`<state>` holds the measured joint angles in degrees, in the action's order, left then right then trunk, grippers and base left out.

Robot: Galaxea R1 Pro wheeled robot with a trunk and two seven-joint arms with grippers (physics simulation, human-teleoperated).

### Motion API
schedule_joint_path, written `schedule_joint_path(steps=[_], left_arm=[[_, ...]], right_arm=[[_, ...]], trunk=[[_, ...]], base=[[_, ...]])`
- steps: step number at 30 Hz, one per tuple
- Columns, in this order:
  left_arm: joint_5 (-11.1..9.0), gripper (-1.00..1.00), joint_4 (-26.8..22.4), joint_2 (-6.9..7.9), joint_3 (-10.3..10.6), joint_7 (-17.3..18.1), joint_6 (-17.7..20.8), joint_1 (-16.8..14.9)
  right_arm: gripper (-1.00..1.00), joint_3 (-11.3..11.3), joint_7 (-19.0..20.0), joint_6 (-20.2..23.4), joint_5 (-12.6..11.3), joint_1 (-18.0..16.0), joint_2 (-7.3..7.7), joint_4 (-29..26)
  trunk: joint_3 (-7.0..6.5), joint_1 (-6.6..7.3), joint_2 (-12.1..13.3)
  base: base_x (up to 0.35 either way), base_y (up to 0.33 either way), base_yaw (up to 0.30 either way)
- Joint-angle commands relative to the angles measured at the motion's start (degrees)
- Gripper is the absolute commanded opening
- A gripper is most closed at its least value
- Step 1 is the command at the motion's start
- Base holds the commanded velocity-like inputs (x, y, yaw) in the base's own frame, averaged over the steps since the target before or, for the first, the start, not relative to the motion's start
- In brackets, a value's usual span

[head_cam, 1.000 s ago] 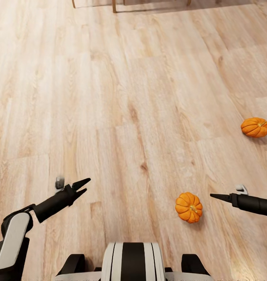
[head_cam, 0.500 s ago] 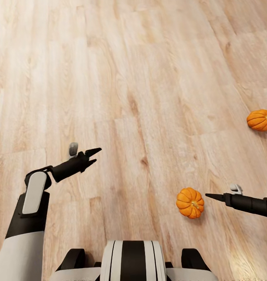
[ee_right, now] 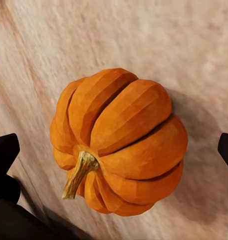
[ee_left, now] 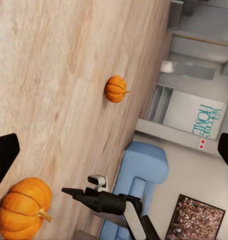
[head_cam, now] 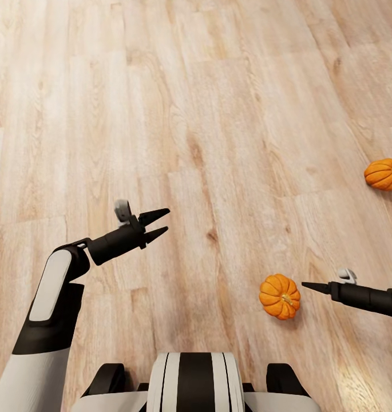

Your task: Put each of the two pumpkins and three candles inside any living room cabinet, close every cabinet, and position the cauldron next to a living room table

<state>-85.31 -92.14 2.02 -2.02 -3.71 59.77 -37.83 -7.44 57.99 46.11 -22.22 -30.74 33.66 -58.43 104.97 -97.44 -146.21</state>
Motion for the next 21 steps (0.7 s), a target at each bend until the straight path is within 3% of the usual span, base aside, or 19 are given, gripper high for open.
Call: schedule_joint_path(steps=[1,21], left_arm=[[-0.47,1.0,-0.03,0.01,-0.04,-0.4,0.23,-0.01],[-2.08,1.0,-0.06,0.6,0.0,-0.42,0.23,0.03]], right_arm=[[1.0,-0.03,0.08,0.28,-0.14,-0.02,0.01,0.0],[1.0,-0.03,0.41,0.12,-0.11,-0.02,0.01,-0.58]], trunk=[[0.03,-0.02,-0.02],[0.03,-0.53,-0.29]], base=[[0.0,0.0,0.0],[0.0,0.0,0.0]])
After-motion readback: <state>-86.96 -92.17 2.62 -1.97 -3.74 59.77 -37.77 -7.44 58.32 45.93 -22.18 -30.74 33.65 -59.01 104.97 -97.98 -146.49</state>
